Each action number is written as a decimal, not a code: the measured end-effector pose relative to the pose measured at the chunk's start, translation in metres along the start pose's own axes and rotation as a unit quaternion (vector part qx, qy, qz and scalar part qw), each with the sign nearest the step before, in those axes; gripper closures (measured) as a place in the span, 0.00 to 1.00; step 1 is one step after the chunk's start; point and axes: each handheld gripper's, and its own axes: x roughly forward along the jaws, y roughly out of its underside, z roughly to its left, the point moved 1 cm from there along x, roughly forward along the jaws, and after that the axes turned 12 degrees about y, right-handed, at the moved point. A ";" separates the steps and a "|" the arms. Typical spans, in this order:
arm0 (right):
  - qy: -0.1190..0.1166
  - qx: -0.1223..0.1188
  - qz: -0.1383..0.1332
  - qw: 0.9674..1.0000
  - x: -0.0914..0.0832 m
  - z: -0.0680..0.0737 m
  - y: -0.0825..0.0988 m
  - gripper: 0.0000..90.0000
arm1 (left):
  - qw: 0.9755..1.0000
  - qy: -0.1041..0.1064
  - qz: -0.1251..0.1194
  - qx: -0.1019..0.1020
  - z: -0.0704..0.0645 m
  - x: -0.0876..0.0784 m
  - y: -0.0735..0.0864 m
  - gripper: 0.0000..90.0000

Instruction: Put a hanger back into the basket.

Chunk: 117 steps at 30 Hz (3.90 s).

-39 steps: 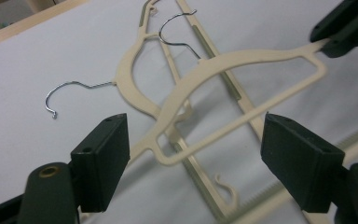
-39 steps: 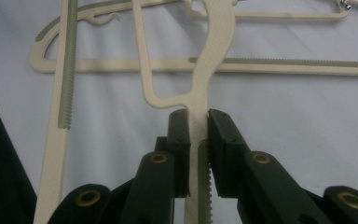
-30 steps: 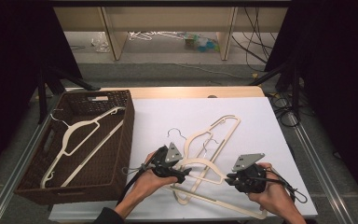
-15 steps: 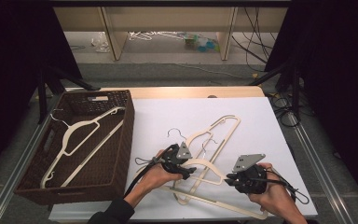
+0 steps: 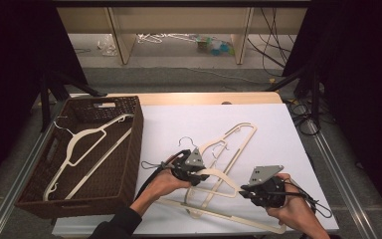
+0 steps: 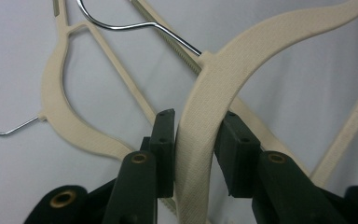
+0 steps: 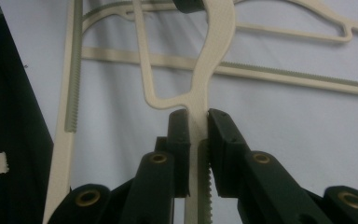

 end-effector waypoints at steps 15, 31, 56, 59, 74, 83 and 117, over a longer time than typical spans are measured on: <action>0.003 0.017 -0.045 0.999 -0.012 -0.015 0.002 0.65 | 0.997 0.040 -0.061 0.011 -0.030 -0.046 -0.015 0.87; 0.030 0.073 -0.090 0.993 -0.028 -0.026 0.003 0.49 | 0.994 0.044 -0.090 -0.049 -0.033 -0.064 -0.015 0.95; 0.030 0.139 -0.133 0.981 -0.024 -0.019 0.012 0.35 | 0.974 -0.023 -0.215 -0.069 -0.037 -0.197 -0.067 0.95; 0.026 0.135 -0.130 0.982 -0.023 -0.018 0.012 0.35 | 0.971 -0.051 -0.222 -0.070 -0.032 -0.223 -0.066 0.95; 0.025 0.140 -0.119 0.983 -0.018 -0.017 0.015 0.35 | 0.944 -0.169 -0.242 -0.145 0.008 -0.299 0.014 0.95; 0.022 0.141 -0.113 0.983 -0.015 -0.017 0.016 0.35 | 0.928 -0.210 -0.249 -0.178 0.023 -0.316 0.059 0.95; 0.016 0.140 -0.104 0.985 -0.010 -0.015 0.017 0.35 | 0.921 -0.234 -0.216 -0.222 0.037 -0.315 0.166 0.95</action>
